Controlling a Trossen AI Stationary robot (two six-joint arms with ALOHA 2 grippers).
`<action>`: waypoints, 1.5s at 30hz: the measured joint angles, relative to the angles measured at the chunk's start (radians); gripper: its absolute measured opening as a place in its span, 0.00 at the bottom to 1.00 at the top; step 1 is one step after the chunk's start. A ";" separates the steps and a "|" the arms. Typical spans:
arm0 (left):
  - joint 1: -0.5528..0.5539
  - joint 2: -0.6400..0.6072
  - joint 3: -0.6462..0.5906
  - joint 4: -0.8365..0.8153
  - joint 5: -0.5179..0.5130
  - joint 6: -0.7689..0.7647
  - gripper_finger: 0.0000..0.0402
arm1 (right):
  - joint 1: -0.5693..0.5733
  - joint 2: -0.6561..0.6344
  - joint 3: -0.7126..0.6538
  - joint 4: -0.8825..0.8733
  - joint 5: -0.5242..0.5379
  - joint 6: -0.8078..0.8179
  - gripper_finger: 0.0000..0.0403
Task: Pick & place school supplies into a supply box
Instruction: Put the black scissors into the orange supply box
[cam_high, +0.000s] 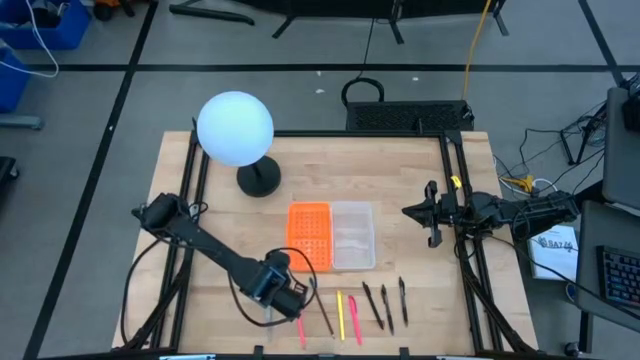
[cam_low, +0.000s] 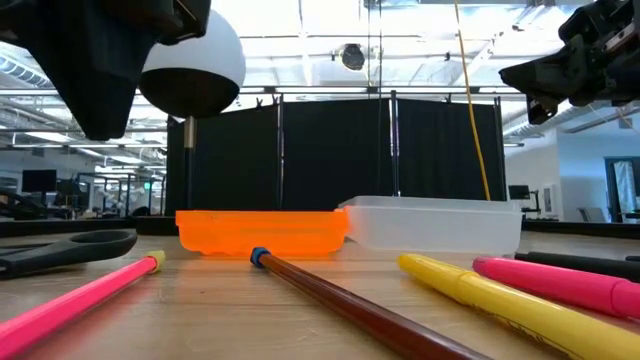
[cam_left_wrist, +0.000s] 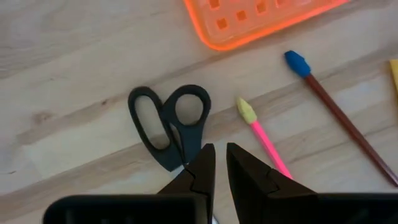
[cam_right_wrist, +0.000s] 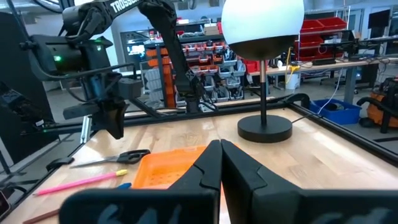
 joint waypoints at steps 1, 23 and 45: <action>0.001 0.000 0.000 0.000 0.012 0.007 0.14 | 0.000 0.000 0.000 0.000 0.000 -0.001 0.00; 0.008 0.006 -0.131 0.040 0.053 -0.064 0.52 | 0.000 0.000 0.000 0.000 0.000 0.000 0.00; 0.057 0.006 -0.253 0.210 0.096 -0.048 0.52 | 0.000 0.000 0.000 -0.003 -0.001 0.000 0.00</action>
